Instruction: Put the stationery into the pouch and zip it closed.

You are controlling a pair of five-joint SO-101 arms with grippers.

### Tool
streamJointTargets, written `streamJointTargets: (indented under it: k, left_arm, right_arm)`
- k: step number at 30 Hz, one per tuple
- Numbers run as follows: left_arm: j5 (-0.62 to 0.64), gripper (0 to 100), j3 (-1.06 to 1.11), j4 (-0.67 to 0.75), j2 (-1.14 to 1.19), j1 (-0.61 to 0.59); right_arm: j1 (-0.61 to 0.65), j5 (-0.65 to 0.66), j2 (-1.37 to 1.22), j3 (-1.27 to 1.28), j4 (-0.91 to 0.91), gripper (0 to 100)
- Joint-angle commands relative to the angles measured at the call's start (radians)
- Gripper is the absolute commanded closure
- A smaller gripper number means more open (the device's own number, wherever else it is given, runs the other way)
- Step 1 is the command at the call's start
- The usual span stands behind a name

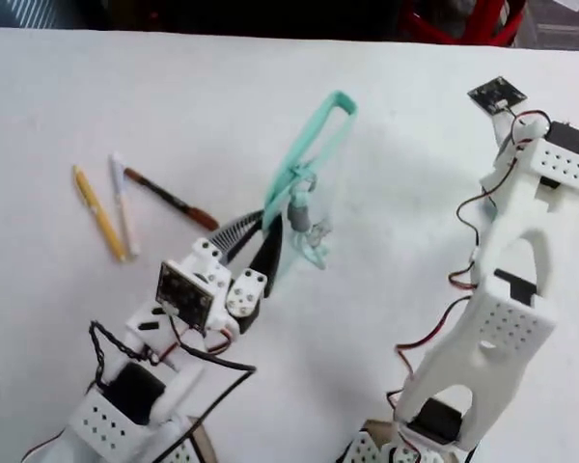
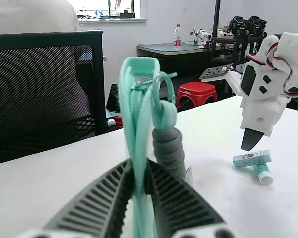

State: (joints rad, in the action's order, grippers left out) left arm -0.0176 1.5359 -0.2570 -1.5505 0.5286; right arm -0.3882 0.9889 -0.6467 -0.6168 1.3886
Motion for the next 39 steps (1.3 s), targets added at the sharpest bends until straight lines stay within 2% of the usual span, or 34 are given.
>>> streamJointTargets:
  k: [1, 14, 16, 20, 22, 26, 32, 39]
  left_arm:
    - [-0.006, 98, 0.0, -0.009, 0.007, -0.007]
    - [-0.006, 98, 0.003, -0.011, 0.007, -0.007]
    - [-0.006, 98, 0.003, -0.011, 0.007, -0.007]
    - [-0.006, 98, 0.003, -0.011, 0.007, -0.007]
    - [-0.006, 98, 0.003, -0.011, 0.007, -0.007]
    - [-0.006, 98, 0.003, -0.011, 0.007, -0.002]
    - [-0.006, 98, 0.005, -0.011, 0.007, -0.001]
    - [-0.006, 98, 0.005, -0.011, 0.007, -0.007]
  right_arm:
    - [0.012, 0.061, -0.035, -0.091, 0.028, 78.6]
    - [-0.007, 0.095, -0.306, -0.324, 0.041, 78.8]
    - [-0.004, 0.094, -0.335, -0.362, 0.039, 82.4]
    - [0.012, 0.094, -0.384, -0.453, 0.038, 99.0]
    - [0.015, 0.094, -0.404, -0.486, 0.044, 96.1]
    - [0.016, 0.087, -0.4, -0.572, 0.128, 98.2]
    - [0.028, -0.084, -0.335, -0.85, 0.323, 98.1]
    - [0.025, -0.393, -0.275, -1.051, 0.335, 98.1]
